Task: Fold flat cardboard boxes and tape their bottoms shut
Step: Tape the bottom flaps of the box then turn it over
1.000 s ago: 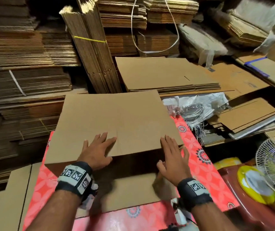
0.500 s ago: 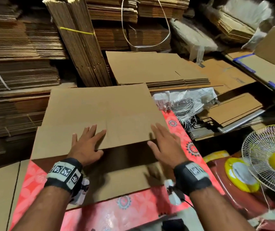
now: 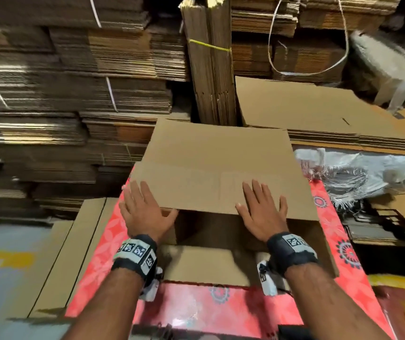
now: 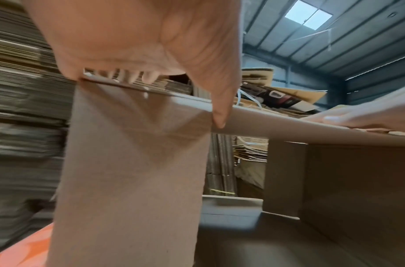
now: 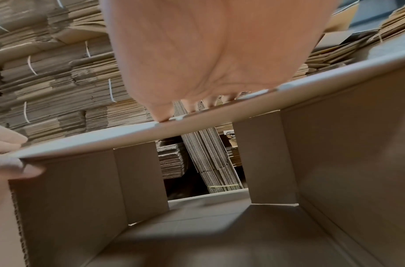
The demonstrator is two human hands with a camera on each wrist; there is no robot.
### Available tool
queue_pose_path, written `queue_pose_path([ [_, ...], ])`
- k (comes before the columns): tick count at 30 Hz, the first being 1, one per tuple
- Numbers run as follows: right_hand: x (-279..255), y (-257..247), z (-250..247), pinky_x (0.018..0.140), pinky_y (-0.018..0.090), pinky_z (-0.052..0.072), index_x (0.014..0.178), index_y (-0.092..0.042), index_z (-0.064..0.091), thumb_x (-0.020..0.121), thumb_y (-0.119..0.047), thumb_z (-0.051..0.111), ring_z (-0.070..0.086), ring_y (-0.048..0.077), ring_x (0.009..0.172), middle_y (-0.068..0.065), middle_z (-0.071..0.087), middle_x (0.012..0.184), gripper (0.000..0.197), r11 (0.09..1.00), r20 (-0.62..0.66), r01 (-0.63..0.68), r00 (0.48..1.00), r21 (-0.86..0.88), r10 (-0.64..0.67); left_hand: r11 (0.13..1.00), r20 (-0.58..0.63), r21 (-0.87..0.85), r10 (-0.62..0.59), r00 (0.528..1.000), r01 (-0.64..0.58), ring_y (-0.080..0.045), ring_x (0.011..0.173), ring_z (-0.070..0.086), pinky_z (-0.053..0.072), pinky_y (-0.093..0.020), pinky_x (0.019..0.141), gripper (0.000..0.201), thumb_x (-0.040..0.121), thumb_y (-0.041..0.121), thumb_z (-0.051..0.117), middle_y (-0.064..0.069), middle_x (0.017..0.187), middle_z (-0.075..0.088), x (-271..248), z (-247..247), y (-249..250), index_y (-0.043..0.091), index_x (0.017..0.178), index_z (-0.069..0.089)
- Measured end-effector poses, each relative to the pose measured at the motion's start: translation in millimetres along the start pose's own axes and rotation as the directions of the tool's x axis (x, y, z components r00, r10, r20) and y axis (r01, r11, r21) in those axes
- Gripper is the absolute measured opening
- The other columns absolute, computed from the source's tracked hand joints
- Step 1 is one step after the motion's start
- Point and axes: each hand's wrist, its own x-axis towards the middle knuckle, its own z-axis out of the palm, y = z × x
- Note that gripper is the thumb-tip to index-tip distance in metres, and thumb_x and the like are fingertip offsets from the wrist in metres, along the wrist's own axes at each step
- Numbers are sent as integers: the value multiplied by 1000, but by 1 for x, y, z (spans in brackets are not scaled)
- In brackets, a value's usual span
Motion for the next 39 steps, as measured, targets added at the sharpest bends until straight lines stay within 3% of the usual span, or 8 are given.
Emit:
queue_pose_path([
  [4, 3, 5, 0, 120, 62, -4, 161, -41, 0, 104, -62, 23, -7, 14, 157, -11, -9, 171, 65, 999, 32, 34, 999, -2, -34, 984, 8, -175, 34, 999, -32, -41, 154, -10, 8, -56, 125, 127, 67, 39, 85, -17, 167, -15, -1, 1, -16, 8, 160, 4],
  [8, 8, 11, 13, 120, 62, -5, 162, -40, 1, 104, -61, 20, -6, 15, 157, -10, -8, 171, 65, 999, 78, 35, 996, -22, -33, 793, 73, -594, 216, 974, -131, -22, 155, 10, 13, -41, 126, 114, 68, 15, 72, -9, 166, 9, -7, -20, -72, 6, 160, 4],
  [12, 6, -11, 36, 120, 64, -3, 162, -36, 1, 103, -59, 16, -3, 18, 158, -6, -4, 172, 65, 998, 48, 52, 998, -47, -50, 681, 133, -729, 32, 991, 76, -14, 138, 46, 44, -22, 106, 66, 91, -5, 65, -7, 149, 48, -31, -35, -121, 25, 145, 41],
  [14, 4, -33, 42, 119, 65, -4, 163, -34, 1, 103, -60, 17, -2, 20, 158, -4, -4, 172, 67, 997, 29, 65, 998, -35, -64, 648, 94, -750, -98, 991, 135, -17, 120, 62, 54, -28, 93, 40, 95, 1, 61, -7, 129, 66, -40, -35, -137, 28, 124, 60],
  [21, -1, -85, 51, 117, 68, 1, 163, -30, -1, 101, -65, 21, -1, 24, 158, 0, -7, 172, 75, 989, -11, 144, 989, -32, -145, 478, 123, -827, -359, 925, 296, -16, 87, 64, 55, -30, 70, 41, 99, -4, 42, -8, 110, 72, -28, -33, -173, 15, 125, 67],
  [30, -14, -141, 98, 111, 66, 12, 164, -28, 6, 87, -82, 31, 10, 26, 157, 2, 1, 172, 97, 976, 59, 181, 983, -120, -175, 717, 75, -588, -413, 907, 375, -31, 103, 64, 51, -47, 96, 31, 97, 4, 55, -8, 112, 69, -14, -9, -272, 19, 120, 69],
  [34, 0, -153, 100, 107, 60, 23, 163, -33, 11, 84, -72, 54, 20, 26, 154, 0, 9, 171, 97, 944, 85, 281, 959, -170, -270, 633, 175, -618, -467, 867, 466, -44, 103, 65, 53, -58, 92, 34, 89, 3, 52, -16, 109, 71, -11, 13, -317, 17, 114, 69],
  [39, 7, -167, 72, 109, 62, 18, 157, -43, 26, 78, -88, 46, 11, 29, 156, 0, 15, 170, 92, 995, -227, 63, 971, -81, -79, 590, 277, -607, -471, 838, 532, -44, 100, 66, 54, -60, 88, 43, 80, 7, 48, -15, 105, 71, -1, 25, -331, 19, 117, 67],
])
